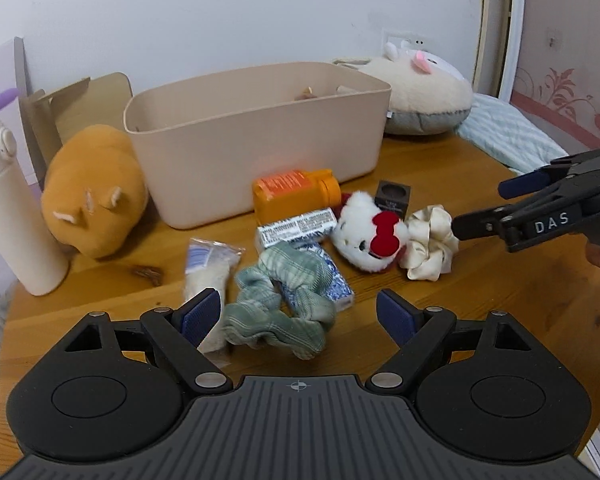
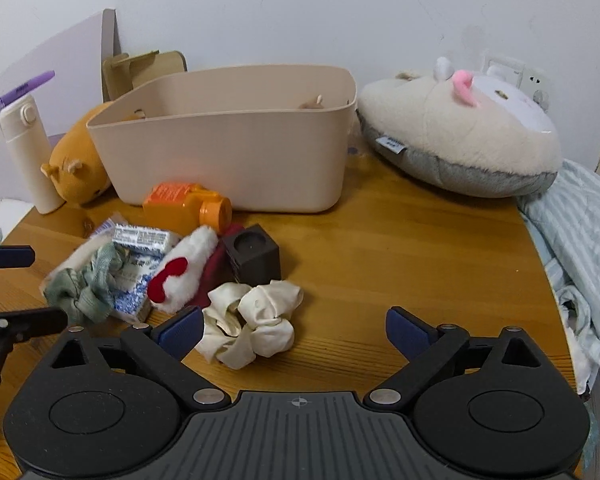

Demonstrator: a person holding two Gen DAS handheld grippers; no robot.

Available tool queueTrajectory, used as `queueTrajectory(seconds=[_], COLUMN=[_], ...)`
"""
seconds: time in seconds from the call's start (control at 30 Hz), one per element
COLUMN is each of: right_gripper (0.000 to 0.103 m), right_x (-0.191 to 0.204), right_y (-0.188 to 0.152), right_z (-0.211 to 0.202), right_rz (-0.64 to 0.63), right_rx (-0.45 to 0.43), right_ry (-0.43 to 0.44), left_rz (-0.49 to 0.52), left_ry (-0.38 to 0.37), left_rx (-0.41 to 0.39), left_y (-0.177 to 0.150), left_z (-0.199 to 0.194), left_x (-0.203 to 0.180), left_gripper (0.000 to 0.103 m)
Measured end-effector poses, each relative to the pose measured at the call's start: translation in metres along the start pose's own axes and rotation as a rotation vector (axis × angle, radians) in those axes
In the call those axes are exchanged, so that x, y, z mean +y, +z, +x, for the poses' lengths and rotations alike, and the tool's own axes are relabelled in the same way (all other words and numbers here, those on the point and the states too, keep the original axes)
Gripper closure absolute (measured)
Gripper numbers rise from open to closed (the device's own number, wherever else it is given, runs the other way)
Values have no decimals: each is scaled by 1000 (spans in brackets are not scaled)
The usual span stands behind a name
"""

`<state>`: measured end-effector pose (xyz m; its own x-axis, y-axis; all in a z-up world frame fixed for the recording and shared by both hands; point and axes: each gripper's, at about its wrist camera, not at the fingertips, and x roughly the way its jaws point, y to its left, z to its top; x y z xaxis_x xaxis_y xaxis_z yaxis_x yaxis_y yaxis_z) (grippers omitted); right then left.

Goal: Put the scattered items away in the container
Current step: 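Move both tools back toward the remaining items on the table, then grasp the green plaid scrunchie with the left tool while the right tool grasps the cream scrunchie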

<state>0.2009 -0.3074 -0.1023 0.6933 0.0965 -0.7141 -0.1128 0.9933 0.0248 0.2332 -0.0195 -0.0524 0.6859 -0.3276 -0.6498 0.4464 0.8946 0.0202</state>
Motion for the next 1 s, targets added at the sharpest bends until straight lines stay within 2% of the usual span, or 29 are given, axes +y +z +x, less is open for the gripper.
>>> queueTrajectory(seconds=[0.17, 0.43, 0.6, 0.67, 0.77, 0.8, 0.87, 1.0], right_gripper=[10, 16, 30, 41, 50, 53, 63, 75], right_x=[6, 7, 7, 7, 9, 10, 11, 10], right_y=[-1, -1, 1, 0, -2, -2, -2, -3], right_z=[14, 31, 40, 44, 47, 47, 46, 44], right_rz=[-39, -40, -40, -41, -54, -60, -63, -59], right_rx=[13, 49, 70, 85, 100, 101, 101, 98], right_ry=[-32, 4, 27, 36, 36, 34, 38, 34], left_rz=[-9, -12, -17, -14, -14, -17, -24, -33], left_ry=[-29, -44, -47, -46, -37, -37, -35, -16], left_rx=[1, 31, 47, 48, 48, 49, 54, 55], left_y=[-4, -7, -8, -8, -8, -8, -8, -10], left_z=[13, 33, 39, 41, 42, 42, 43, 44], left_x=[-2, -4, -2, -2, -1, -1, 1, 4], left_gripper=[16, 16, 17, 21, 39, 48, 55, 79])
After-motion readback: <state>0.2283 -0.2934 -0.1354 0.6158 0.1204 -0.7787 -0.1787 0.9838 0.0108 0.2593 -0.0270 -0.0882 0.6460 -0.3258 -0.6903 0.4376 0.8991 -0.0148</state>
